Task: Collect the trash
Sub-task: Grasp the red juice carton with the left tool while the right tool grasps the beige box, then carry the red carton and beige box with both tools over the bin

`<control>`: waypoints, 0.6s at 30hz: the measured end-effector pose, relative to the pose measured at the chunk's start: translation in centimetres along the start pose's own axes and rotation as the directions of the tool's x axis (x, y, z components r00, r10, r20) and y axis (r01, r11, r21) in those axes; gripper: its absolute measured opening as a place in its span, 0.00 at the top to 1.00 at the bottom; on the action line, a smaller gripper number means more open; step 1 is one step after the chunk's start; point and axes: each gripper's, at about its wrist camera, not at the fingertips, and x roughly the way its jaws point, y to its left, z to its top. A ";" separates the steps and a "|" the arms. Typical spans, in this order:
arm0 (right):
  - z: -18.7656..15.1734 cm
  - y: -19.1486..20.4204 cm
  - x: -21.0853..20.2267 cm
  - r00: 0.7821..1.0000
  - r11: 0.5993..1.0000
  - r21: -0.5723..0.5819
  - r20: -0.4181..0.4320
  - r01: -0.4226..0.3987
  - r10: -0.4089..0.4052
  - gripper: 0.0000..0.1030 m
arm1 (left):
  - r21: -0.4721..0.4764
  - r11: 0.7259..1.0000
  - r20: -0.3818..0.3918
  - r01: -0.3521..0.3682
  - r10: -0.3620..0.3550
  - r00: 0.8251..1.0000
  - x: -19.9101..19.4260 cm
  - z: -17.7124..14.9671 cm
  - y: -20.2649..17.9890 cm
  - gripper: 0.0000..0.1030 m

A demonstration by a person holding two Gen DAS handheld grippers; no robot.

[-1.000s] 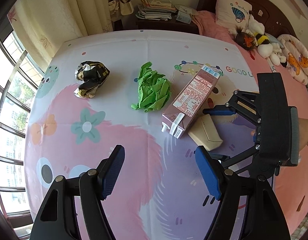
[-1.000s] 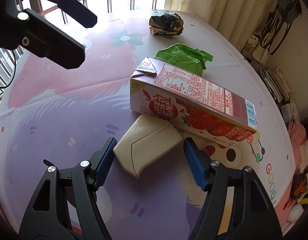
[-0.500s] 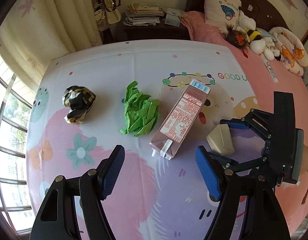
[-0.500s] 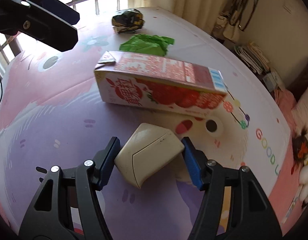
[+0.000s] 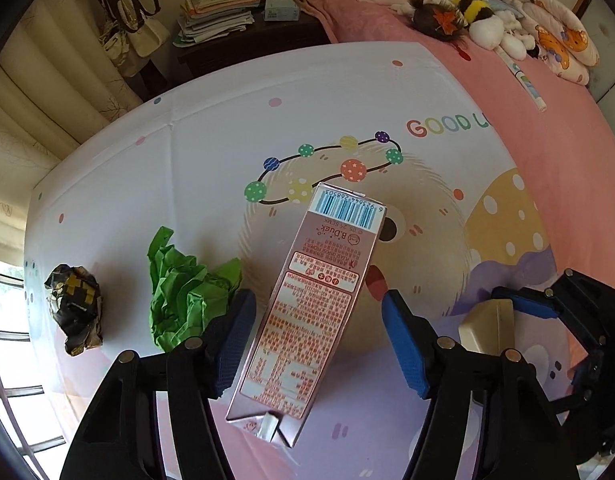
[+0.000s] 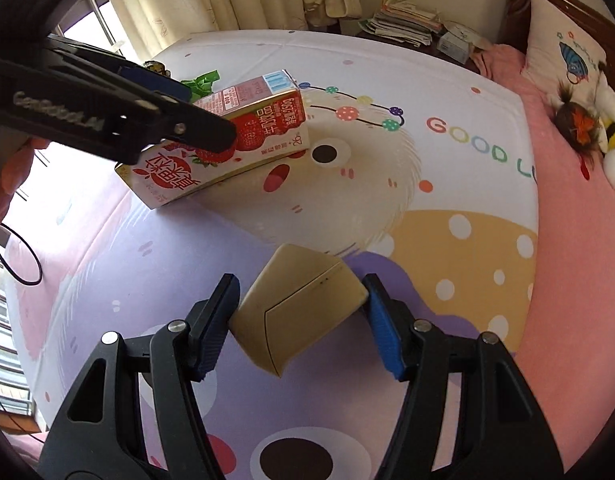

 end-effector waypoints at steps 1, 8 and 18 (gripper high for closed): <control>-0.1 0.1 -0.1 1.000 1.000 0.008 0.001 0.000 0.000 0.41 | 0.003 1.000 -0.012 0.000 0.000 1.000 0.4 0.1 -0.1 0.42; -0.6 1.0 -0.2 1.000 1.000 0.029 -0.013 0.013 -0.012 0.42 | 0.018 1.000 0.003 0.014 -0.014 1.000 0.2 -1.2 -0.7 0.56; -1.5 4.1 -1.7 0.999 0.998 0.049 -0.022 0.040 -0.039 0.42 | -0.051 0.996 0.062 0.078 -0.075 0.995 -5.5 -9.7 0.2 0.57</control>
